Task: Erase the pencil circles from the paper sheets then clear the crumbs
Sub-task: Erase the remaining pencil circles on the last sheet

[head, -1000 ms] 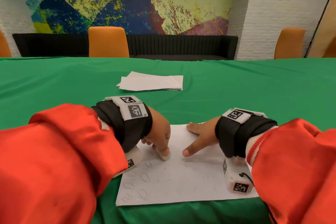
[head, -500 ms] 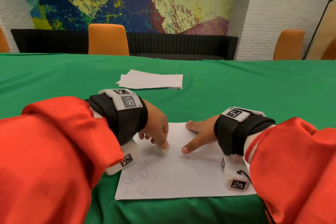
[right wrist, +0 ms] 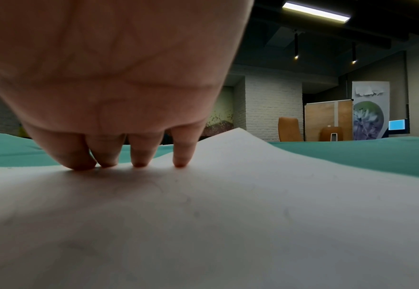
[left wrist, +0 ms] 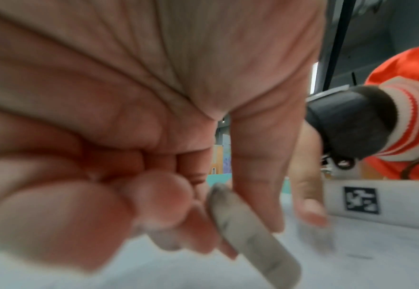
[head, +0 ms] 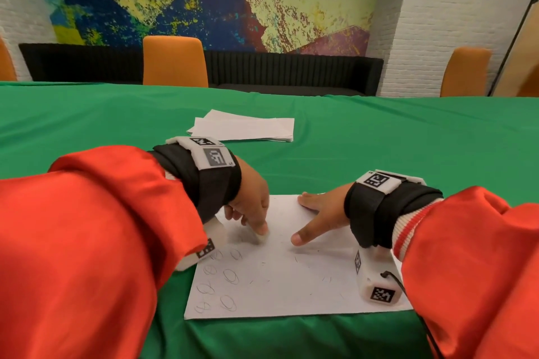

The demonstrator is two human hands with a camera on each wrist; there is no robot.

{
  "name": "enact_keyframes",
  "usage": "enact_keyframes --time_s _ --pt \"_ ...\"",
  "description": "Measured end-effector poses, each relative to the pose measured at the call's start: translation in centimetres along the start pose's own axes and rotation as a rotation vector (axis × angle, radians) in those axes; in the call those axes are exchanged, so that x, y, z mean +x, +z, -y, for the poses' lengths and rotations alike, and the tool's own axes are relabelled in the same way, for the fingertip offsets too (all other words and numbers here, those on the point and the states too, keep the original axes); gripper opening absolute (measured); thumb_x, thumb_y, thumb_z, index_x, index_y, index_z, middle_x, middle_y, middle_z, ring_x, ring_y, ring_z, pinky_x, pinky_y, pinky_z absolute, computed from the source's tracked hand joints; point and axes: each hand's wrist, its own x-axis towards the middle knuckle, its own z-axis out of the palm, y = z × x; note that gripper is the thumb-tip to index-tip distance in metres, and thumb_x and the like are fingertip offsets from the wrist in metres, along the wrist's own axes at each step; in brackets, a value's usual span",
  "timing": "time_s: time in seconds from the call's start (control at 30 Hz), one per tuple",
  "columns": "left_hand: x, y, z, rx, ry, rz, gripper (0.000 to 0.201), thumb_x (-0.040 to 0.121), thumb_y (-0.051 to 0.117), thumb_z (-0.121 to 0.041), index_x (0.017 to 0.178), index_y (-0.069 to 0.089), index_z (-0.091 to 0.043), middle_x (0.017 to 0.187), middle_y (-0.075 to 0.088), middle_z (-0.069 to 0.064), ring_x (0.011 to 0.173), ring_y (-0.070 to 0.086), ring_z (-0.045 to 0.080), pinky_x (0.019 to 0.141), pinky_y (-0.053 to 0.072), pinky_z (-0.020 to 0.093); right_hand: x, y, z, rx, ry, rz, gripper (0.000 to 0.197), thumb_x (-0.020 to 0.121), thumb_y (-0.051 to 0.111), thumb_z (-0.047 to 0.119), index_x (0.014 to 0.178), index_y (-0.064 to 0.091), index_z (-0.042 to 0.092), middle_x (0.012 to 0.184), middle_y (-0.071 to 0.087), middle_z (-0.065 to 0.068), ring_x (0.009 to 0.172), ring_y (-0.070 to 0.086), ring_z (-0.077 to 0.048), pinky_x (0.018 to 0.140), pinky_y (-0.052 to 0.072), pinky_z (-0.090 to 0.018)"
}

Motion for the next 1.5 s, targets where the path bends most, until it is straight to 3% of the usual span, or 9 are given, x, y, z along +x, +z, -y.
enact_keyframes --time_s 0.13,0.37,0.43,0.6,0.9,1.03,1.17,1.37,1.5 --pt "0.6 0.5 -1.3 0.091 0.013 0.019 0.035 0.091 0.059 -0.036 0.109 0.064 -0.006 0.074 0.055 -0.002 0.059 0.051 0.01 0.057 0.041 0.018 0.1 0.1 0.1 -0.018 -0.002 -0.003 0.099 0.08 0.05 0.067 0.151 -0.002 0.022 0.158 -0.002 0.007 0.145 0.01 -0.014 0.114 0.009 -0.028" --pt "0.1 -0.1 0.5 0.113 -0.106 0.047 0.031 0.092 0.059 -0.036 0.105 0.062 -0.009 0.072 0.054 -0.001 0.055 0.048 0.009 0.053 0.04 0.016 0.4 0.0 -0.3 -0.03 -0.016 -0.011 0.098 0.079 0.05 0.068 0.151 0.003 0.021 0.158 0.003 0.005 0.144 0.014 -0.015 0.114 0.011 -0.03" --pt "-0.1 -0.2 0.7 0.099 -0.096 0.015 0.038 0.091 0.06 -0.037 0.111 0.063 -0.005 0.079 0.057 0.0 0.058 0.049 0.009 0.056 0.04 0.017 0.6 0.1 -0.3 -0.029 -0.021 -0.015 0.1 0.078 0.05 0.07 0.151 0.004 0.021 0.158 0.004 0.005 0.144 0.014 -0.016 0.116 0.012 -0.031" --pt "0.3 0.2 -0.9 0.045 0.018 -0.024 0.032 0.088 0.063 -0.038 0.103 0.065 -0.01 0.083 0.06 0.0 0.065 0.054 0.011 0.061 0.043 0.018 1.2 0.3 -0.3 -0.045 -0.049 -0.045 0.104 0.077 0.05 0.07 0.151 -0.003 0.018 0.158 -0.005 0.005 0.145 0.005 -0.013 0.118 0.006 -0.031" --pt "0.1 -0.1 0.9 0.086 -0.116 0.015 0.037 0.09 0.061 -0.037 0.111 0.063 -0.007 0.074 0.054 -0.002 0.057 0.049 0.009 0.056 0.041 0.017 1.2 0.2 -0.5 -0.011 -0.028 -0.001 0.102 0.075 0.051 0.072 0.151 0.002 0.024 0.158 0.004 0.008 0.144 0.015 -0.015 0.115 0.013 -0.031" --pt "0.1 -0.4 0.3 0.015 -0.034 -0.034 0.037 0.089 0.061 -0.041 0.105 0.065 -0.009 0.084 0.06 -0.001 0.065 0.055 0.01 0.063 0.044 0.018 1.2 0.1 -0.4 -0.01 -0.021 -0.004 0.103 0.074 0.051 0.073 0.151 0.003 0.024 0.158 0.006 0.007 0.143 0.016 -0.016 0.115 0.014 -0.031" --pt "0.5 0.2 -1.4 0.059 0.001 0.01 0.028 0.086 0.065 -0.039 0.097 0.063 -0.013 0.073 0.057 -0.004 0.061 0.053 0.01 0.06 0.042 0.019 0.9 0.2 -0.3 -0.012 -0.023 -0.02 0.1 0.077 0.05 0.07 0.151 0.004 0.022 0.158 0.007 0.006 0.144 0.015 -0.015 0.114 0.012 -0.029" --pt "0.1 0.1 -1.2 0.129 -0.078 0.028 0.04 0.088 0.063 -0.037 0.112 0.064 -0.004 0.076 0.055 -0.001 0.056 0.049 0.01 0.055 0.04 0.018 0.8 0.1 -0.2 -0.021 -0.022 -0.022 0.099 0.078 0.05 0.07 0.151 0.004 0.021 0.158 0.006 0.005 0.144 0.015 -0.015 0.114 0.012 -0.029" --pt "-0.1 -0.1 -1.4 0.11 -0.046 0.004 0.034 0.087 0.065 -0.036 0.104 0.065 -0.007 0.074 0.055 -0.002 0.059 0.05 0.01 0.057 0.041 0.018 0.7 0.1 -0.3 -0.023 -0.023 -0.023 0.099 0.078 0.05 0.07 0.151 0.004 0.021 0.158 0.006 0.005 0.144 0.014 -0.015 0.114 0.012 -0.03"
